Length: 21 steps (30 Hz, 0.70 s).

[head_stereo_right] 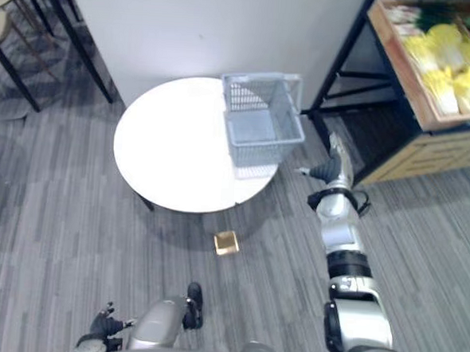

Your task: Pick vegetable in the basket

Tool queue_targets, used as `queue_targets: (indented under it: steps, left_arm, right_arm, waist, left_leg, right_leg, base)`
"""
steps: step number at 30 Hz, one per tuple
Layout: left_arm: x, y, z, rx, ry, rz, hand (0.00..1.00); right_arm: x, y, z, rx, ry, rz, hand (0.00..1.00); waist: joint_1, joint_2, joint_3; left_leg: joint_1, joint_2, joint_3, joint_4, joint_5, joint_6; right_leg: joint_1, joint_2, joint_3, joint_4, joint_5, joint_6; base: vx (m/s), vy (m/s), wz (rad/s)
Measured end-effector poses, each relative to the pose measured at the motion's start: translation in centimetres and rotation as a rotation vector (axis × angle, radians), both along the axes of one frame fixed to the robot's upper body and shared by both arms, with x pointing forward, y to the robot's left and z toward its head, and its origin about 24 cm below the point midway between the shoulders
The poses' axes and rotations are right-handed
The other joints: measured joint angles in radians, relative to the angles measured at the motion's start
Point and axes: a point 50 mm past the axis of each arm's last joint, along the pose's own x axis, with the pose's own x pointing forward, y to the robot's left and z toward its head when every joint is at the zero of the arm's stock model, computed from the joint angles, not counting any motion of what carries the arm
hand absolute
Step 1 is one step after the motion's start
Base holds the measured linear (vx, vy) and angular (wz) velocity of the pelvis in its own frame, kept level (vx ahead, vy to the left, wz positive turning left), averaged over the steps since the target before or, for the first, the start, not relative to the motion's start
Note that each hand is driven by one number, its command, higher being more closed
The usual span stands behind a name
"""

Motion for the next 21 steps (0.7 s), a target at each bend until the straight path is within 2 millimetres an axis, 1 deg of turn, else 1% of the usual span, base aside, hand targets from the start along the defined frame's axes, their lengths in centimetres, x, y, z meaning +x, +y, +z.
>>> queue_targets:
  steps: [1, 2, 3, 4, 5, 6, 7, 8, 9, 10, 11, 12, 13, 14, 15, 16, 18, 21]
  left_arm:
    - [0.1, 0.4, 0.1, 0.019, 0.005, -0.031, 0.00]
    - [0.2, 0.6, 0.2, 0.029, 0.006, -0.042, 0.00]
    - [0.4, 1.0, 0.3, 0.043, 0.007, -0.061, 0.00]
    - [0.8, 1.0, 0.4, 0.048, -0.002, -0.074, 0.00]
    - [1.2, 1.0, 0.5, 0.050, -0.010, -0.081, 0.00]
    - [2.1, 0.8, 0.7, 0.048, -0.032, -0.091, 0.00]
    - [2.5, 0.8, 0.8, 0.047, -0.042, -0.098, 0.00]
    - [3.5, 0.6, 1.1, 0.050, -0.068, -0.120, 0.00]
    - [4.3, 0.7, 1.4, 0.059, -0.096, -0.140, 0.00]
    - [4.7, 0.9, 1.6, 0.069, -0.102, -0.150, 0.00]
    - [5.0, 1.4, 1.9, 0.088, -0.113, -0.169, 0.00]
    - [5.1, 2.7, 2.3, 0.130, -0.117, -0.187, 0.00]
    - [5.4, 2.3, 2.2, 0.118, -0.118, -0.181, 0.00]
    - [5.5, 1.8, 2.3, 0.110, -0.134, -0.196, 0.00]
    - [6.1, 1.1, 2.4, 0.098, -0.163, -0.209, 0.00]
    - [6.3, 0.8, 2.5, 0.093, -0.176, -0.211, 0.00]
    - [7.1, -0.2, 2.6, 0.073, -0.210, -0.226, 0.00]
    - [7.7, -0.6, 2.9, 0.068, -0.242, -0.245, 0.00]
  right_arm:
    - [0.7, 0.9, 1.2, -0.041, -0.028, 0.031, 0.00]
    - [0.9, 1.3, 1.6, -0.051, -0.036, 0.042, 0.00]
    - [1.3, 2.0, 2.1, -0.077, -0.046, 0.061, 0.00]
    - [1.6, 2.3, 2.7, -0.117, -0.057, 0.068, 0.00]
    - [1.8, 2.4, 3.0, -0.137, -0.062, 0.070, 0.00]
    - [2.0, 2.1, 3.8, -0.176, -0.073, 0.066, 0.00]
    - [2.1, 1.9, 4.1, -0.201, -0.074, 0.062, 0.00]
    - [2.2, 1.2, 4.6, -0.237, -0.073, 0.045, 0.00]
    - [2.4, 0.6, 5.2, -0.267, -0.074, 0.026, 0.00]
    - [2.4, 0.5, 5.4, -0.284, -0.075, 0.019, 0.00]
    - [2.5, 0.4, 5.7, -0.298, -0.079, 0.013, 0.00]
    - [2.6, 0.6, 5.9, -0.336, -0.079, 0.013, 0.00]
    - [2.7, 0.5, 6.5, -0.351, -0.093, 0.010, 0.00]
    - [3.1, 0.8, 7.5, -0.378, -0.103, 0.008, 0.00]
    - [3.4, 0.1, 9.4, -0.419, -0.127, -0.015, 0.00]
    - [3.5, -0.3, 10.3, -0.432, -0.137, -0.032, 0.00]
    - [3.4, -2.3, 13.7, -0.484, -0.176, -0.105, 0.00]
    - [3.1, -3.5, 17.2, -0.556, -0.222, -0.163, 0.00]
  waist:
    - [-0.001, -0.010, 0.013]
    - [-0.001, -0.016, 0.018]
    - [-0.002, -0.022, 0.022]
    - [-0.007, -0.022, 0.023]
    - [-0.009, -0.023, 0.023]
    - [-0.009, -0.021, 0.026]
    - [-0.009, -0.021, 0.030]
    - [-0.010, -0.009, 0.041]
    - [-0.010, -0.018, 0.046]
    - [-0.010, -0.021, 0.051]
    - [-0.012, -0.039, 0.059]
    - [-0.006, -0.092, 0.073]
    - [-0.002, -0.074, 0.088]
    - [-0.014, -0.036, 0.098]
    - [-0.027, 0.006, 0.120]
    - [-0.027, 0.020, 0.130]
    - [-0.028, 0.064, 0.180]
    - [-0.030, 0.082, 0.197]
  left_leg:
    - [0.067, -0.001, -0.013, -0.041, -0.003, -0.006]
    - [0.091, 0.000, -0.018, -0.051, -0.004, -0.008]
    - [0.123, 0.002, -0.033, -0.071, -0.005, -0.009]
    - [0.142, 0.006, -0.051, -0.092, -0.005, -0.010]
    - [0.145, 0.009, -0.063, -0.099, -0.004, -0.013]
    - [0.146, 0.019, -0.082, -0.110, -0.005, -0.027]
    - [0.144, 0.023, -0.094, -0.112, -0.004, -0.033]
    - [0.131, 0.038, -0.121, -0.116, -0.005, -0.051]
    - [0.112, 0.050, -0.143, -0.116, -0.006, -0.079]
    - [0.101, 0.056, -0.152, -0.114, -0.007, -0.093]
    - [0.084, 0.053, -0.171, -0.107, -0.013, -0.124]
    - [0.073, 0.027, -0.178, -0.106, -0.024, -0.163]
    - [0.068, 0.042, -0.184, -0.102, -0.027, -0.179]
    - [0.032, 0.081, -0.175, -0.089, -0.020, -0.190]
    - [0.003, 0.123, -0.186, -0.090, -0.019, -0.205]
    - [-0.013, 0.136, -0.193, -0.095, -0.015, -0.211]
    - [-0.028, 0.169, -0.222, -0.127, 0.014, -0.230]
    - [-0.087, 0.170, -0.258, -0.129, 0.034, -0.236]
  right_leg:
    - [-0.099, -0.007, 0.047, 0.258, 0.002, 0.055]
    - [-0.133, -0.009, 0.051, 0.334, -0.006, 0.050]
    - [-0.194, -0.018, 0.037, 0.420, -0.028, 0.010]
    - [-0.239, -0.036, 0.003, 0.418, -0.056, -0.044]
    - [-0.261, -0.047, -0.012, 0.389, -0.065, -0.064]
    - [-0.295, -0.053, -0.024, 0.286, -0.082, -0.098]
    - [-0.303, -0.053, -0.024, 0.220, -0.084, -0.105]
    - [-0.311, -0.049, -0.017, 0.048, -0.070, -0.129]
    - [-0.316, -0.045, 0.001, -0.134, -0.023, -0.137]
    - [-0.320, -0.043, 0.013, -0.204, 0.011, -0.136]
    - [-0.323, -0.046, 0.025, -0.299, 0.093, -0.130]
    - [-0.319, -0.069, 0.059, -0.364, 0.219, -0.093]
    - [-0.319, -0.056, 0.047, -0.362, 0.212, -0.079]
    - [-0.323, -0.020, 0.022, -0.397, 0.229, -0.101]
    - [-0.323, 0.016, -0.018, -0.445, 0.246, -0.113]
    - [-0.324, 0.029, -0.025, -0.456, 0.251, -0.119]
    - [-0.330, 0.059, -0.065, -0.465, 0.255, -0.125]
    - [-0.370, 0.058, -0.097, -0.465, 0.255, -0.125]
  base:
    - [0.30, 0.040, 0.29]
    - [0.33, -0.004, 0.40]
    - [0.22, -0.064, 0.47]
    - [0.22, -0.077, 0.52]
    - [0.21, -0.114, 0.56]
    - [0.16, -0.116, 0.42]
    - [0.18, -0.188, 0.58]
    - [0.19, -0.300, 0.59]
    - [0.18, -0.320, 0.61]
    - [0.15, -0.293, 0.53]
    - [0.17, -0.370, 0.46]
    - [0.16, -0.414, 0.35]
    - [0.16, -0.470, 0.21]
    - [0.11, -0.320, 0.19]
    - [0.12, -0.264, 0.24]
    - [0.12, -0.231, 0.29]
    - [0.08, -0.179, 0.33]
    - [0.04, -0.055, 0.40]
